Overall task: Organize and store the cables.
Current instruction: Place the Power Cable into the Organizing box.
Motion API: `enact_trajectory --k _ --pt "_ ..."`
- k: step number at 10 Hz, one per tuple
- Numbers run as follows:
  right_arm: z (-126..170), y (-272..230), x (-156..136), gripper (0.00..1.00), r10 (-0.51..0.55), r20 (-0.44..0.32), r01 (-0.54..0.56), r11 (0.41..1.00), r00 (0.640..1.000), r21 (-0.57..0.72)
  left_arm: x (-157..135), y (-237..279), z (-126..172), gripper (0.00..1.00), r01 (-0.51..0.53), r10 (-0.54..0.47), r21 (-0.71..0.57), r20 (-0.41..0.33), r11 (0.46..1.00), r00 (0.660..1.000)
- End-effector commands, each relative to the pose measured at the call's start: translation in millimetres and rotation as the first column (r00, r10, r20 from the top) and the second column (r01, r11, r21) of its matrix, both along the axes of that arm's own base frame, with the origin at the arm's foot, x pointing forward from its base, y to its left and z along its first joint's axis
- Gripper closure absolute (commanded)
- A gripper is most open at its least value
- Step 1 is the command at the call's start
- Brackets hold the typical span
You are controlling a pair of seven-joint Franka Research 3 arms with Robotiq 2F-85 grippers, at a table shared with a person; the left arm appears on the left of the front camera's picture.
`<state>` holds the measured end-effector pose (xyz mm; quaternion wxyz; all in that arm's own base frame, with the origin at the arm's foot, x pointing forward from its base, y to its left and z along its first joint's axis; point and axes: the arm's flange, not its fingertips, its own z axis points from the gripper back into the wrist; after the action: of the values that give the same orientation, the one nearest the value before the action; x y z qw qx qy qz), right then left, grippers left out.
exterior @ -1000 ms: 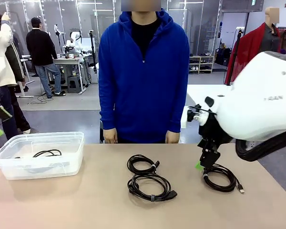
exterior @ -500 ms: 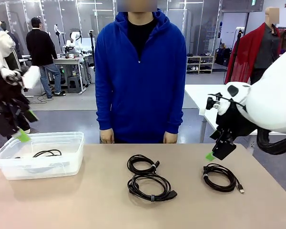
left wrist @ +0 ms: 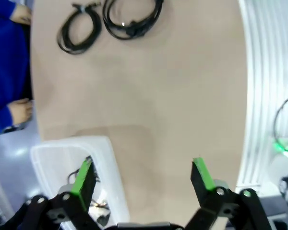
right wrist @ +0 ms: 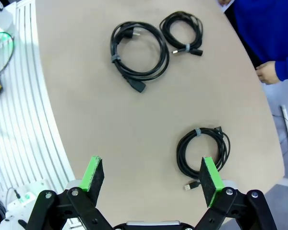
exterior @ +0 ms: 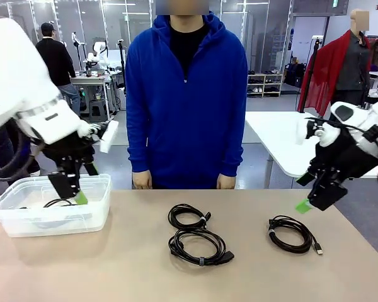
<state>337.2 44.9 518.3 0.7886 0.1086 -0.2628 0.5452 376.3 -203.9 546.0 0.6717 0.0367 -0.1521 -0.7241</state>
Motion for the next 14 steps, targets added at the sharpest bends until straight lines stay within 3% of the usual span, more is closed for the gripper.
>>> enact_trajectory --k 1,2,5,8,9,10,14 --pt "-11 -34 -15 0.00 0.058 -0.025 -0.056 0.995 0.998 0.079 13 -22 -3 0.00 0.002 -0.004 0.053 0.033 0.999 0.999" --pt "-13 -46 -19 0.00 0.104 -0.044 -0.098 0.988 0.994 0.118 20 -30 -7 0.00 -0.036 0.031 0.113 0.047 0.993 0.998" --pt "-22 -70 -26 0.00 0.051 -0.061 -0.041 0.986 0.997 0.159 33 -53 -32 0.00 0.043 -0.041 0.094 -0.029 0.995 0.999" --pt "-31 -83 -28 0.00 -0.003 -0.067 0.016 0.980 0.998 0.196 35 -51 -38 0.00 0.037 -0.036 0.015 -0.088 0.999 0.995" --pt "-35 -84 -28 0.00 0.003 -0.077 0.012 0.981 0.997 0.194 32 -54 -44 0.00 0.040 -0.035 0.086 -0.059 0.996 0.998" --pt "-13 -89 -18 0.00 -0.009 -0.072 0.022 0.984 0.997 0.175 32 -54 -44 0.00 0.040 -0.035 0.086 -0.059 0.996 0.998" --pt "-13 -89 -18 0.00 -0.009 -0.072 0.022 0.984 0.997 0.175 32 -54 -44 0.00 0.040 -0.035 0.086 -0.059 0.996 0.998"
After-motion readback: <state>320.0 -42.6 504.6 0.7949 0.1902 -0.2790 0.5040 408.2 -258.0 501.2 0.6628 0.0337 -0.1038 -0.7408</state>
